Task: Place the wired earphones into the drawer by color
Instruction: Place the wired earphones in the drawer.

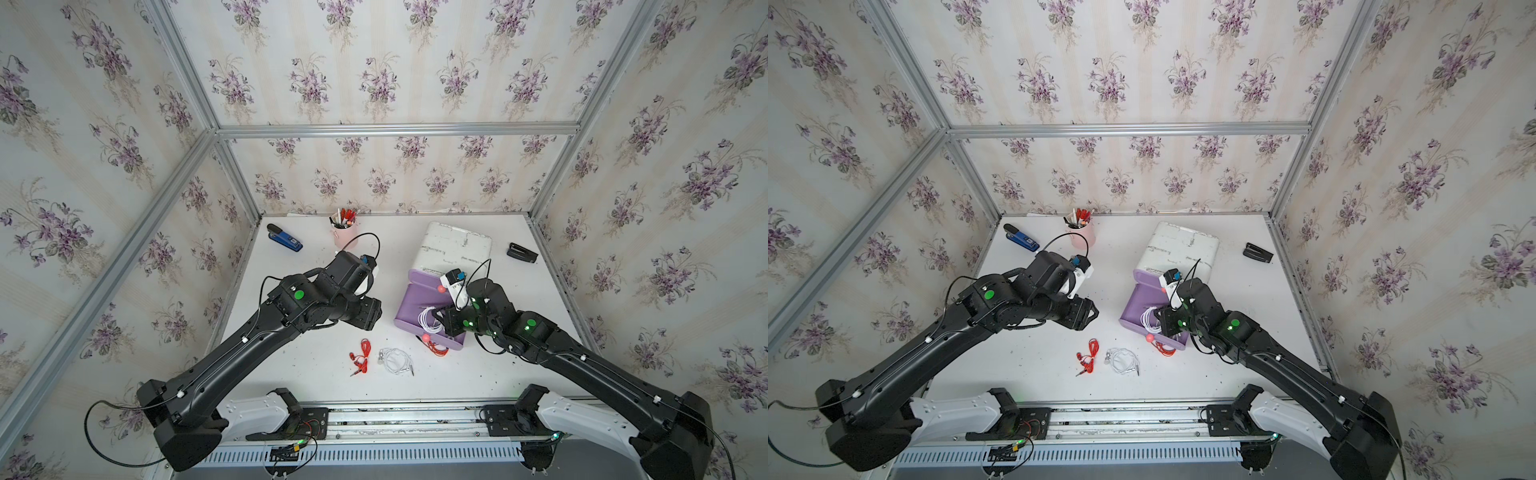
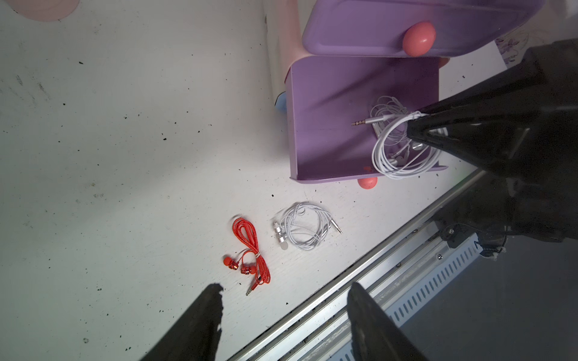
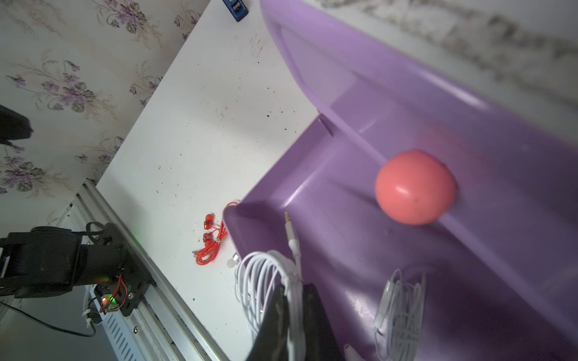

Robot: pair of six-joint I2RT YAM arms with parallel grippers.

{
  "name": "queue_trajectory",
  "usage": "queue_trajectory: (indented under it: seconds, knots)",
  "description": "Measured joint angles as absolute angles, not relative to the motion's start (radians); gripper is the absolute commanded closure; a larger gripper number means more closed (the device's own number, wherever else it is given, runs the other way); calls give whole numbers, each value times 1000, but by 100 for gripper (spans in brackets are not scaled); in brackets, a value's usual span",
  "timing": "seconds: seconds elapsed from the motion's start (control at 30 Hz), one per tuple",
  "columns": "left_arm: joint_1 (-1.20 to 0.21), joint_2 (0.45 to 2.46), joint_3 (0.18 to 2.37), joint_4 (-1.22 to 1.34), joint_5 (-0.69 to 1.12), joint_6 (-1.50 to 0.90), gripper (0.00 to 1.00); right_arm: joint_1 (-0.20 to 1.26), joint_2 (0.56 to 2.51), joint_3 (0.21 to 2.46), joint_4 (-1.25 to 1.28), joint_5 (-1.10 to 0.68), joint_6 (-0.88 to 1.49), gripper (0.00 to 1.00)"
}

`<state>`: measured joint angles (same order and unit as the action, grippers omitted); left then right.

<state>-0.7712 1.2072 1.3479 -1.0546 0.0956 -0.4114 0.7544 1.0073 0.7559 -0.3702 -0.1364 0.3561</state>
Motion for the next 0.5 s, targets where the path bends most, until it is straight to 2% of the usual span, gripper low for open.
queue_trajectory:
  seconds: [0.5]
  knots:
    - [-748,1213,1303,-1029,86,-411,34,733,1025,720,-352,-92,342,98]
